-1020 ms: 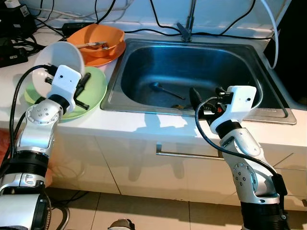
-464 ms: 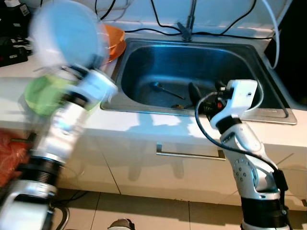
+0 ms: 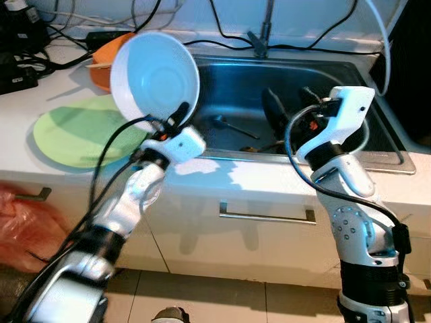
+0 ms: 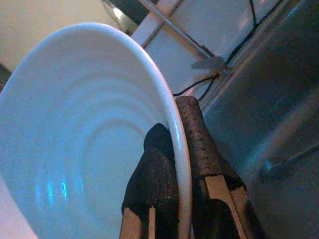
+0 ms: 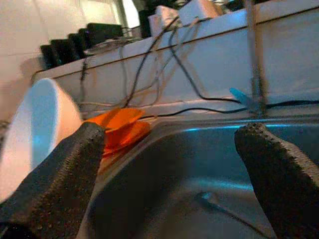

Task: Kitchen organization

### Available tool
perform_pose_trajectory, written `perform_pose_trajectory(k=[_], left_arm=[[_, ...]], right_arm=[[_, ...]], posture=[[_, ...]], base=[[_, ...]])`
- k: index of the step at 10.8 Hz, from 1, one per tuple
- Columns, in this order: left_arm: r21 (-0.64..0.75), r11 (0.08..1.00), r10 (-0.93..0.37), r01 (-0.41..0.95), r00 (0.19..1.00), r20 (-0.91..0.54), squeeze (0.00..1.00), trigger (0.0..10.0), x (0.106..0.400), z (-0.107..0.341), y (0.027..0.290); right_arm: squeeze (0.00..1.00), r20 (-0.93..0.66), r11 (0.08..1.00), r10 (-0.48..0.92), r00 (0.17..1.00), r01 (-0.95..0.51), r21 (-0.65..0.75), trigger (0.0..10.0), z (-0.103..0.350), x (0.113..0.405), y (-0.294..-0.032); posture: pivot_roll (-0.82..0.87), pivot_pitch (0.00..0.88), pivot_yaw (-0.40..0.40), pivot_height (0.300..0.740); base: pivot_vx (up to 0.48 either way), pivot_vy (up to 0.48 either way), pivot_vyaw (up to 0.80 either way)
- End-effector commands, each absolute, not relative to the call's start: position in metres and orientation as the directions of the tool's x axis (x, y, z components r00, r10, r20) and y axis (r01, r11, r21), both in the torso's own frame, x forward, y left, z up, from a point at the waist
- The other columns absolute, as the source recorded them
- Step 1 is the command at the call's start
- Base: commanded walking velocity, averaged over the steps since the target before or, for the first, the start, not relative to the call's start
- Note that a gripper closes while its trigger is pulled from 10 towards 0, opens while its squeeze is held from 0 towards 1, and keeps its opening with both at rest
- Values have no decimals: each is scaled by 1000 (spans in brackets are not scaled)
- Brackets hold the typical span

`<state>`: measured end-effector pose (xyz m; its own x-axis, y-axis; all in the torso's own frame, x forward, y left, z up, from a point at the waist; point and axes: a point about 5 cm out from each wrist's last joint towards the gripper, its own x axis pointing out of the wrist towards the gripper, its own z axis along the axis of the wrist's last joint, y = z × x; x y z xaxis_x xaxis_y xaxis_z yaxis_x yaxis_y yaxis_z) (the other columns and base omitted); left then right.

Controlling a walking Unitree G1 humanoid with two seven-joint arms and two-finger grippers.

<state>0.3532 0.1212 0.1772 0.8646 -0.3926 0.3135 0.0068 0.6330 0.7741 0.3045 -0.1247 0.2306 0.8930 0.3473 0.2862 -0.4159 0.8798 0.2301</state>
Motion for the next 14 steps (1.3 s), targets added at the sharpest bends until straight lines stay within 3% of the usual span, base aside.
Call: perform_pose_trajectory(k=[1,2,3,6,10,14], left_arm=[[779,627,-405,-20,846,347,0,0,356,185,114],[773,634,-440,23,833,337,0,0,358,183,95],[768,638,-474,52,813,339,0,0,357,184,80],[770,619,-587,152,741,326,0,0,349,180,34],[775,622,-608,112,693,388,0,0,337,181,25],[797,600,-633,64,647,425,0,0,330,182,22]], right_arm=[[0,315,854,390,865,-468,226,10000,240,301,-119],[0,279,774,515,811,-579,254,10000,231,294,-106],[0,283,729,545,789,-613,304,10000,229,291,-103],[0,318,734,537,782,-618,281,10000,239,291,-108],[0,316,823,441,840,-519,232,10000,246,307,-121],[0,286,849,438,852,-497,178,10000,250,322,-121]], posture=[[43,57,24,740],[36,54,24,740],[33,54,25,740],[16,60,38,740],[35,77,31,740],[33,85,26,740]], base=[[0,0,0],[0,0,0],[0,0,0],[0,0,0],[0,0,0],[0,0,0]])
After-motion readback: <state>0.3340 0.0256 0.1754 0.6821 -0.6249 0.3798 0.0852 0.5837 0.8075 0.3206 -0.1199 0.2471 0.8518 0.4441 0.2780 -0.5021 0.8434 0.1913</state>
